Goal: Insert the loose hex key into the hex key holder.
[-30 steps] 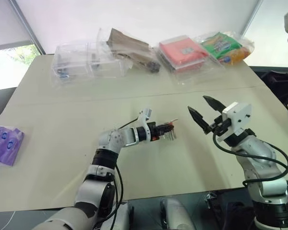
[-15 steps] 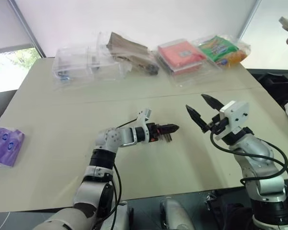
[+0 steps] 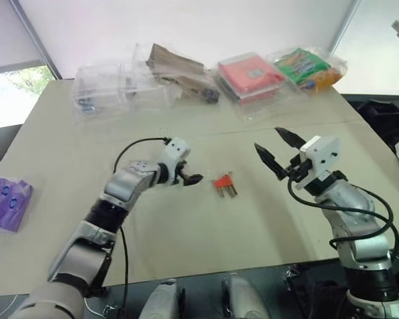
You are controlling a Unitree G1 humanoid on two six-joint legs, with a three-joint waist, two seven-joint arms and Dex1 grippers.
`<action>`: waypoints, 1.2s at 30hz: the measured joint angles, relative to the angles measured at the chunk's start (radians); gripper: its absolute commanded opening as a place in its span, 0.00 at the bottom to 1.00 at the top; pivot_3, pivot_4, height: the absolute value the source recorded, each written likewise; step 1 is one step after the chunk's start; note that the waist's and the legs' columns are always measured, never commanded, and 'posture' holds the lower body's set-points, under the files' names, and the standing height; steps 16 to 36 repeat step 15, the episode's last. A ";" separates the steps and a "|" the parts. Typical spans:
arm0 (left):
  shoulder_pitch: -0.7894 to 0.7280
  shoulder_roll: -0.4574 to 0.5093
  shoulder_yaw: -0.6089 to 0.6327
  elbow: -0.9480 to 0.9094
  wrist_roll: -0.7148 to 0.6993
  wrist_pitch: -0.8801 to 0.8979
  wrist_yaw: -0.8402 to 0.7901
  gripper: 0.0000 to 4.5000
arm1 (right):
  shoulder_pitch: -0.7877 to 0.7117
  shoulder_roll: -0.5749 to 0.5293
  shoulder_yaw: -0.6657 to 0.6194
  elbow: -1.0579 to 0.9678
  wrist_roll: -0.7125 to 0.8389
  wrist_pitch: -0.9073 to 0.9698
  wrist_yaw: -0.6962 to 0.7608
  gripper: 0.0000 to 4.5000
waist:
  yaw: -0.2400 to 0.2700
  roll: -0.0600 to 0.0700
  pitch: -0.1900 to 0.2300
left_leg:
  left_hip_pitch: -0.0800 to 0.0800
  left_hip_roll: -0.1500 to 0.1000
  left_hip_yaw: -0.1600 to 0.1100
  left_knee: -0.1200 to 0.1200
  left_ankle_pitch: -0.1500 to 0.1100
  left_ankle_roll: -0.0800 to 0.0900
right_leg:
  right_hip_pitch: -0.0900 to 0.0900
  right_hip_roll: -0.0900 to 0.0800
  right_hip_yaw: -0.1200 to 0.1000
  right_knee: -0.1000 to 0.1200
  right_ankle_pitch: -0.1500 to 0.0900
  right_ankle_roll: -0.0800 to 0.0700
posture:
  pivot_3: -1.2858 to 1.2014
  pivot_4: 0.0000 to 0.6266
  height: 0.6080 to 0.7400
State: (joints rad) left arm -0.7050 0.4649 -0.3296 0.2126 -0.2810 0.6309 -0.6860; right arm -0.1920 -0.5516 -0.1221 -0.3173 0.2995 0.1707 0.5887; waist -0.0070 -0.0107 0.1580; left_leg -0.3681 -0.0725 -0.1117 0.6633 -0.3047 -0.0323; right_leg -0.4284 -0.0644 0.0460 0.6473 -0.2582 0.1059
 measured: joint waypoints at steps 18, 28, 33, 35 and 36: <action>0.172 0.333 0.249 -0.418 -0.196 0.010 -0.381 0.98 | -0.010 -0.478 0.001 -0.034 0.086 0.148 0.492 0.69 | -0.005 0.001 0.003 | -0.005 0.001 0.000 0.002 -0.004 0.007 | -0.004 -0.001 -0.001 0.000 0.000 0.000 | 0.52 0.24 1.00; 0.172 0.333 0.249 -0.418 -0.196 0.010 -0.381 0.98 | -0.010 -0.478 0.001 -0.034 0.086 0.148 0.492 0.69 | -0.005 0.001 0.003 | -0.005 0.001 0.000 0.002 -0.004 0.007 | -0.004 -0.001 -0.001 0.000 0.000 0.000 | 0.52 0.24 1.00; 0.172 0.333 0.249 -0.418 -0.196 0.010 -0.381 0.98 | -0.010 -0.478 0.001 -0.034 0.086 0.148 0.492 0.69 | -0.005 0.001 0.003 | -0.005 0.001 0.000 0.002 -0.004 0.007 | -0.004 -0.001 -0.001 0.000 0.000 0.000 | 0.52 0.24 1.00; 0.172 0.333 0.249 -0.418 -0.196 0.010 -0.381 0.98 | -0.010 -0.478 0.001 -0.034 0.086 0.148 0.492 0.69 | -0.005 0.001 0.003 | -0.005 0.001 0.000 0.002 -0.004 0.007 | -0.004 -0.001 -0.001 0.000 0.000 0.000 | 0.52 0.24 1.00; 0.172 0.333 0.249 -0.418 -0.196 0.010 -0.381 0.98 | -0.010 -0.478 0.001 -0.034 0.086 0.148 0.492 0.69 | -0.005 0.001 0.003 | -0.005 0.001 0.000 0.002 -0.004 0.007 | -0.004 -0.001 -0.001 0.000 0.000 0.000 | 0.52 0.24 1.00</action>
